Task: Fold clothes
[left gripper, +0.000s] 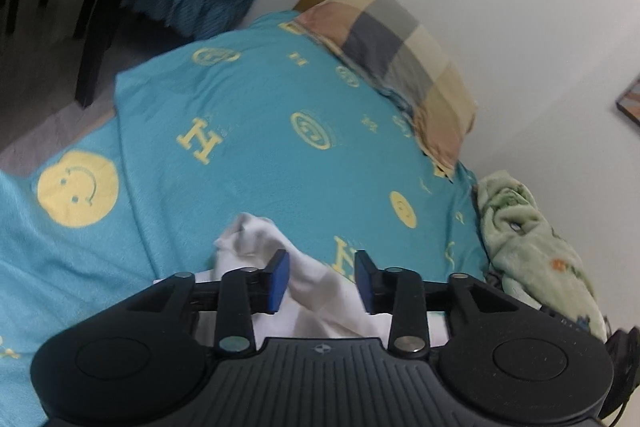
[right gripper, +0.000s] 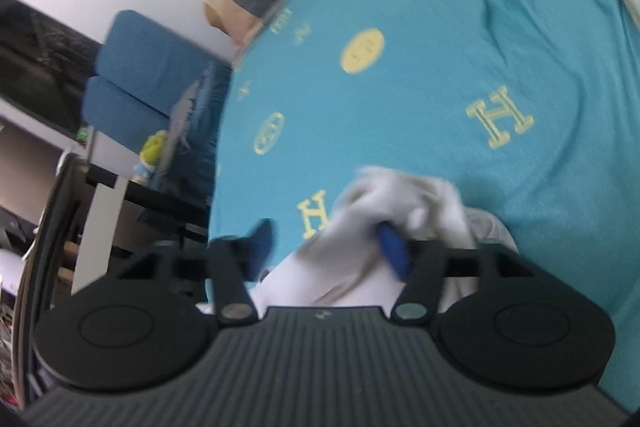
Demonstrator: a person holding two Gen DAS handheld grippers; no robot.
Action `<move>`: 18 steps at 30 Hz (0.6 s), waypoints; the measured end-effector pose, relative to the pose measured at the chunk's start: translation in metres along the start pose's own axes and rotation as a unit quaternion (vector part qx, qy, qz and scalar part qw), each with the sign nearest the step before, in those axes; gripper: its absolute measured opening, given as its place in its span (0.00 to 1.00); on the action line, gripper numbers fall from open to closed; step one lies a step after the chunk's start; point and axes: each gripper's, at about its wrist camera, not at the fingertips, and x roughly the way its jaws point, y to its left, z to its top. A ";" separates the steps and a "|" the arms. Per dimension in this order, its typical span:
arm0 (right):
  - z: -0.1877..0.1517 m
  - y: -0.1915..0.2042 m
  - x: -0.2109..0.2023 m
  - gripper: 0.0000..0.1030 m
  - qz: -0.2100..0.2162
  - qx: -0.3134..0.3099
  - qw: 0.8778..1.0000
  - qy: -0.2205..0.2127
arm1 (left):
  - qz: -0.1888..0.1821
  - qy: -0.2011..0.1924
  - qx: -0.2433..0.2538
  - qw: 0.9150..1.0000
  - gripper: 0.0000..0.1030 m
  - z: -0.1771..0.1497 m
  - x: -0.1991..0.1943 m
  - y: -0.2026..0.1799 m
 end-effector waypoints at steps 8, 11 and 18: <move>-0.019 0.023 -0.011 0.73 -0.041 -0.178 0.982 -0.051 | 0.022 0.001 0.136 0.991 0.56 -0.019 -0.005 -0.043; -0.032 0.025 0.004 0.72 -0.074 -0.272 0.958 -0.058 | 0.048 0.005 0.178 0.983 0.56 -0.026 0.005 -0.047; -0.041 -0.003 0.041 0.72 -0.100 -0.289 0.952 -0.026 | 0.084 0.048 0.189 0.977 0.51 -0.041 0.038 -0.024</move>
